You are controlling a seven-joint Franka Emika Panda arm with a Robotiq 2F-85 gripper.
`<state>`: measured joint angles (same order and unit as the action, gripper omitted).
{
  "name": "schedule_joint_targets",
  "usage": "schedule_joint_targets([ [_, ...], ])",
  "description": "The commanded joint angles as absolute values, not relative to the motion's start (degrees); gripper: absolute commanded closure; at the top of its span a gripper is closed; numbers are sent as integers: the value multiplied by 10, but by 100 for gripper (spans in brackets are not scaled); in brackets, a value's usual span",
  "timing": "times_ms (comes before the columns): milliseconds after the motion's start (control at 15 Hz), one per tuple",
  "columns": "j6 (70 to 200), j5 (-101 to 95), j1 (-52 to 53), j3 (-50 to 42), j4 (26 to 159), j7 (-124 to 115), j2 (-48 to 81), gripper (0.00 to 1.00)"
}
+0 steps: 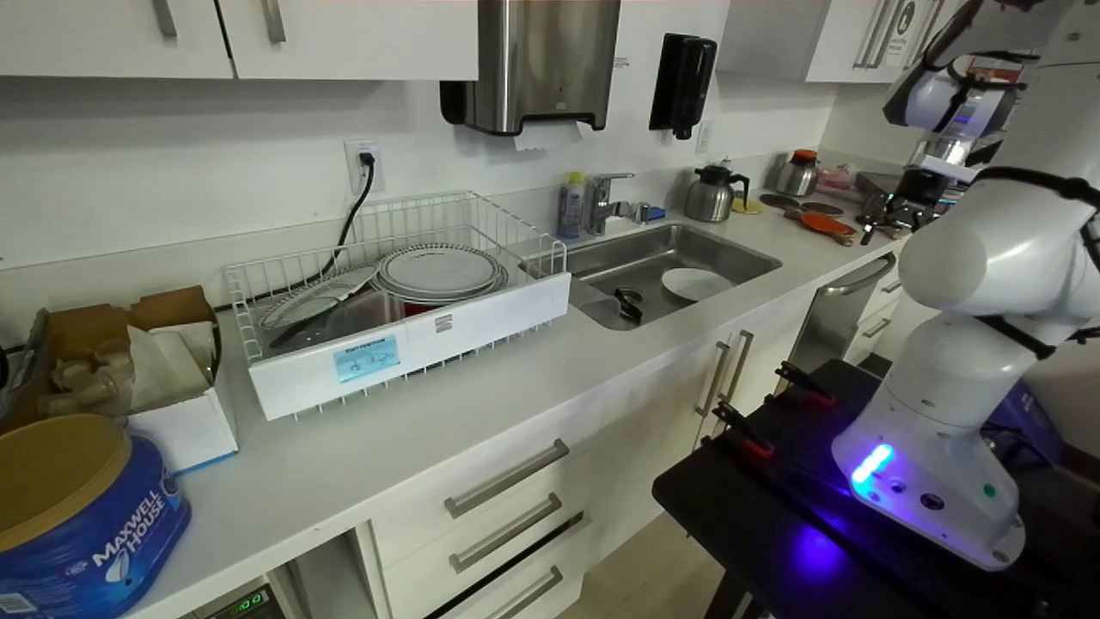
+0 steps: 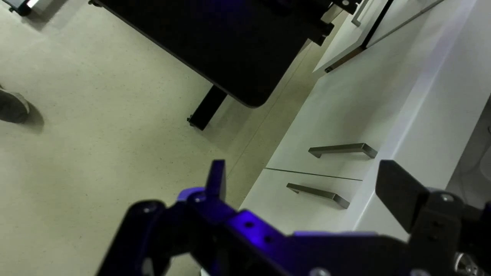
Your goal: Open the bottom right cupboard door
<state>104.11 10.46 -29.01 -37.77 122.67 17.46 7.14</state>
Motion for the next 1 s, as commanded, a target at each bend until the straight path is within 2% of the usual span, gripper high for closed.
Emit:
schedule_joint_targets([
  [0, 1040, 104, -301, -367, 1224, 174, 71, 0],
  [533, 1107, 225, -341, -360, 1220, 152, 161, 0],
  [933, 1128, 326, -437, -295, 1192, 139, 275, 0],
])
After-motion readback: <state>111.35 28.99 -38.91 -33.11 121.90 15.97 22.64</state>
